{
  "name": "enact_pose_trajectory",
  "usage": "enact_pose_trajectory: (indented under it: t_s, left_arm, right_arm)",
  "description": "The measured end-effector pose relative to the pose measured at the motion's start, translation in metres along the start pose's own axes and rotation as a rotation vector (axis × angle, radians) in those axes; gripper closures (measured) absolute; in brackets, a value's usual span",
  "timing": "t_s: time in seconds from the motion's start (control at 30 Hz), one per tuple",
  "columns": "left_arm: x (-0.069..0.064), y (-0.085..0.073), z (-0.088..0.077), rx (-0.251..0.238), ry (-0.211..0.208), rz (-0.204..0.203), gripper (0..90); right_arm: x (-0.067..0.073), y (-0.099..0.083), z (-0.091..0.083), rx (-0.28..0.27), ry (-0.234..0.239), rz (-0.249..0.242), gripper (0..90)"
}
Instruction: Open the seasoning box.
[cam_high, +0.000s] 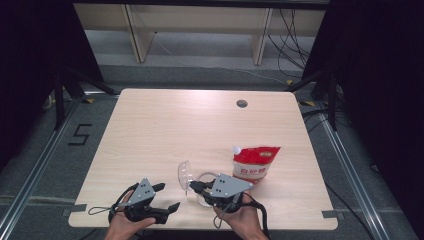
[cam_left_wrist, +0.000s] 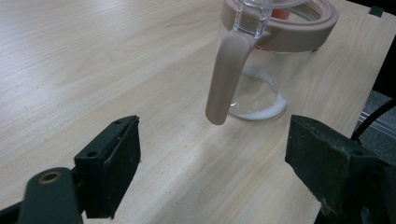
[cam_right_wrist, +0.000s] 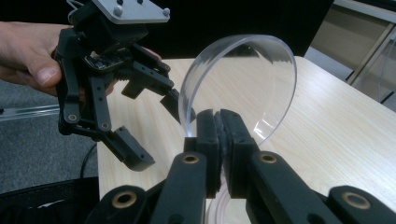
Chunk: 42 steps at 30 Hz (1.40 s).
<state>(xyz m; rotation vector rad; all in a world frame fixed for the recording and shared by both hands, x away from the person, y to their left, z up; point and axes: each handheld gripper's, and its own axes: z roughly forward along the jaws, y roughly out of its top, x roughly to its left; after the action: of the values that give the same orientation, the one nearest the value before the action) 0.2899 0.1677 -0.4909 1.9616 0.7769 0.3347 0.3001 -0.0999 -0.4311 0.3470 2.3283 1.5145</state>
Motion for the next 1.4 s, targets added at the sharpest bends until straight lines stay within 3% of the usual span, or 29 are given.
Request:
enact_pose_trajectory:
  t_s: [0.07,0.17,0.23,0.5,0.53,0.6,0.63,0.7,0.77,0.83,0.9,1.07,1.1,1.13,1.3,1.4]
  left_arm:
    - [-0.001,0.000,0.000,-0.005,0.005,-0.022,16.8]
    - [0.000,0.000,0.000,-0.007,0.007,-0.012,15.6]
    - [0.000,-0.001,0.001,-0.018,0.009,-0.029,15.5]
    - [0.000,-0.001,0.000,-0.017,0.016,-0.043,15.5]
    - [0.001,-0.001,0.000,-0.013,0.018,-0.034,15.5]
    - [0.002,-0.001,0.001,-0.009,0.022,-0.033,15.5]
    - [0.001,0.000,0.000,0.005,0.032,-0.025,15.5]
    - [0.001,0.000,0.001,-0.007,0.014,-0.017,15.5]
    - [-0.001,0.000,0.003,-0.018,0.008,-0.052,15.5]
    - [-0.002,0.000,0.003,-0.021,0.003,-0.053,15.5]
    - [-0.001,0.000,0.003,-0.014,-0.003,-0.024,15.5]
    - [0.000,0.001,0.003,-0.014,0.006,-0.028,15.5]
    - [0.000,0.001,0.003,-0.025,0.011,-0.032,15.5]
    - [-0.001,0.000,0.004,-0.027,0.016,-0.054,15.5]
    - [0.000,0.000,0.004,-0.031,0.018,-0.065,15.5]
    - [0.000,0.001,0.004,-0.030,0.018,-0.061,15.5]
  right_arm:
    - [-0.001,0.001,-0.004,0.001,-0.009,-0.002,85.9]
    - [-0.004,-0.001,-0.011,-0.011,-0.021,0.008,83.6]
    - [-0.005,-0.003,-0.014,-0.012,-0.026,0.014,82.6]
    - [-0.018,-0.027,-0.041,-0.057,-0.045,0.016,75.0]
    - [-0.018,-0.029,-0.043,-0.060,-0.040,0.046,74.4]
    - [-0.020,-0.034,-0.047,-0.065,-0.041,0.049,73.3]
    - [-0.020,-0.034,-0.047,-0.065,-0.041,0.049,73.3]
    - [-0.019,-0.038,-0.051,-0.058,-0.048,0.061,72.6]
    - [-0.020,-0.045,-0.058,-0.060,-0.061,0.085,71.7]
    - [-0.021,-0.048,-0.063,-0.042,-0.065,0.087,71.0]
    - [-0.023,-0.053,-0.068,-0.041,-0.063,0.080,70.3]
    - [-0.024,-0.061,-0.081,-0.041,-0.089,0.119,67.0]
    - [-0.026,-0.063,-0.084,-0.039,-0.100,0.101,66.6]
    - [-0.025,-0.065,-0.086,-0.036,-0.105,0.118,65.8]
    - [-0.025,-0.073,-0.095,-0.033,-0.123,0.137,61.7]
    - [-0.025,-0.077,-0.102,-0.005,-0.148,0.145,57.1]
